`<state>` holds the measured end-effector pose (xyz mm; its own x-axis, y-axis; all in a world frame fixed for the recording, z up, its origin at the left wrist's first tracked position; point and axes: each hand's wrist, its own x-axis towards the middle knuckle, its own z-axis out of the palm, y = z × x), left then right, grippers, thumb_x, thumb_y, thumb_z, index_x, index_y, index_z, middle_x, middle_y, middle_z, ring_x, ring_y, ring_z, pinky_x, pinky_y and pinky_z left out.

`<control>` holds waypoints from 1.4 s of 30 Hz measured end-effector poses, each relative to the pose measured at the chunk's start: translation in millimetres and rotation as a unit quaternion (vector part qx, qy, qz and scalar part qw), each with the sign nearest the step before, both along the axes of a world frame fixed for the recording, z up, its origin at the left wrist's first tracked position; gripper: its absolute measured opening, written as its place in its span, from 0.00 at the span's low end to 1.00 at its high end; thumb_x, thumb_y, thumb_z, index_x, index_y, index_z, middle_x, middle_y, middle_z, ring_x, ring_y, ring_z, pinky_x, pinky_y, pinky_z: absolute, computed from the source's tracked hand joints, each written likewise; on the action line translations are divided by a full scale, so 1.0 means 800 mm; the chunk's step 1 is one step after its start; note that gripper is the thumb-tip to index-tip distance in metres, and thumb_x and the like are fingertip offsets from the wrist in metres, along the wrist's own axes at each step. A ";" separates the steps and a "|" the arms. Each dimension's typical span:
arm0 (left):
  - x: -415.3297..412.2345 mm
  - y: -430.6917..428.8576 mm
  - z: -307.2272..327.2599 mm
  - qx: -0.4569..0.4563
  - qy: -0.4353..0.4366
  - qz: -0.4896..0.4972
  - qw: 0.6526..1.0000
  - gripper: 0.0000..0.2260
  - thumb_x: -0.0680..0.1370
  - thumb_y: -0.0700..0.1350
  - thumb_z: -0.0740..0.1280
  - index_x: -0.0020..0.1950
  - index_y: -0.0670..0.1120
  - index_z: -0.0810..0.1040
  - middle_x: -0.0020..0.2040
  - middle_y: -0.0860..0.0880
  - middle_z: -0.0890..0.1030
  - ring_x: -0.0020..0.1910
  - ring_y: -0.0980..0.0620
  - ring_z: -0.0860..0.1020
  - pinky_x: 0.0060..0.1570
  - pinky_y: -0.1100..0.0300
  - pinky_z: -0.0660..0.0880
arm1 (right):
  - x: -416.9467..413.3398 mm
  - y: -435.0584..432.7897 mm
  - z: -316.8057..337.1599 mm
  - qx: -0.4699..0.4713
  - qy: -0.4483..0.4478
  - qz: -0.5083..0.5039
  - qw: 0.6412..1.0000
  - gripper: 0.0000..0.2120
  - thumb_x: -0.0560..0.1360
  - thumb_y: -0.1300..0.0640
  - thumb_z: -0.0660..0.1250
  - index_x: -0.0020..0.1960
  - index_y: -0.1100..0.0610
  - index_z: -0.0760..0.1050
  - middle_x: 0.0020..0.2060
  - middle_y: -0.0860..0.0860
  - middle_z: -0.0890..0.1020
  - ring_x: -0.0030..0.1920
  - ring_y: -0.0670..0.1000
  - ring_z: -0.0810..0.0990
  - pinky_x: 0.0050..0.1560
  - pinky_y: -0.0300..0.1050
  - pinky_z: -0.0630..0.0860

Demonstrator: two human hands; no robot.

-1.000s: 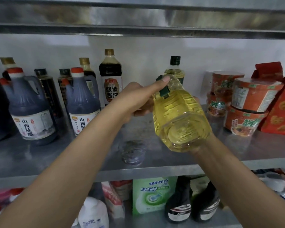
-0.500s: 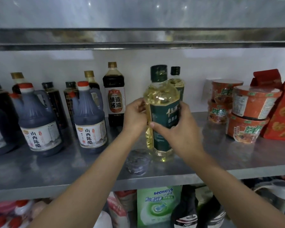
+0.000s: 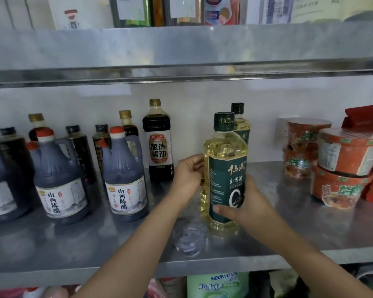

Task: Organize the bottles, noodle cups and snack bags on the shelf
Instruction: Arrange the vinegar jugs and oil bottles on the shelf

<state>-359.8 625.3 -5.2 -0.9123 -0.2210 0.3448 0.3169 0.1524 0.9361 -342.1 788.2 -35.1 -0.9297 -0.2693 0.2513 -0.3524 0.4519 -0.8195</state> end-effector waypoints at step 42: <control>-0.031 -0.038 -0.068 -0.117 0.009 0.161 0.980 0.17 0.86 0.49 0.56 0.70 0.45 0.77 0.65 0.47 0.80 0.66 0.50 0.76 0.61 0.63 0.67 | -0.211 -0.023 0.016 -0.142 0.165 -0.271 0.938 0.40 0.70 0.51 0.78 0.74 0.63 0.62 0.67 0.62 0.70 0.68 0.62 0.69 0.68 0.60 0.70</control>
<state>-384.7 594.9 -59.7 -0.8012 -0.4105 0.4354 0.2326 0.4567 0.8587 -510.7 769.6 -22.1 -0.7695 0.3421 0.5394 -0.3895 0.4180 -0.8207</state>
